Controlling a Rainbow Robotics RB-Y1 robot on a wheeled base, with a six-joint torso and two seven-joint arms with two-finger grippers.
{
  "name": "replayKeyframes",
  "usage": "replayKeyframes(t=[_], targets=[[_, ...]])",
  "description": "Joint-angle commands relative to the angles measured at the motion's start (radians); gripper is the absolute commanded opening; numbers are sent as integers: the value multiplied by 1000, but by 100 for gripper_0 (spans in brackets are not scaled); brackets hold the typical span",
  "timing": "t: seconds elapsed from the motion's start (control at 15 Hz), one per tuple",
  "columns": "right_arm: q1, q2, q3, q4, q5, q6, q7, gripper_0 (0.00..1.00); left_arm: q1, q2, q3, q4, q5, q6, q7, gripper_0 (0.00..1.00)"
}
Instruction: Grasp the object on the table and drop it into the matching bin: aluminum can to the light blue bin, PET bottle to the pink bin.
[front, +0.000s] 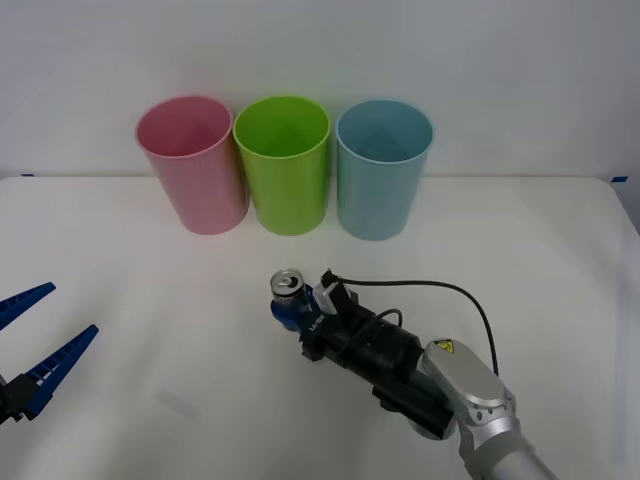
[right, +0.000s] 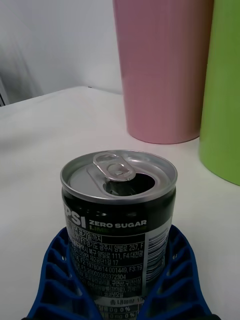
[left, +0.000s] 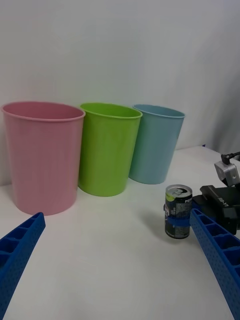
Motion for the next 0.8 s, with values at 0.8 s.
replayKeyframes(t=[0.8], targets=[[347, -338, -67, -694, -70, 27, -357, 0, 0, 0, 0, 0, 0, 0, 0, 100]])
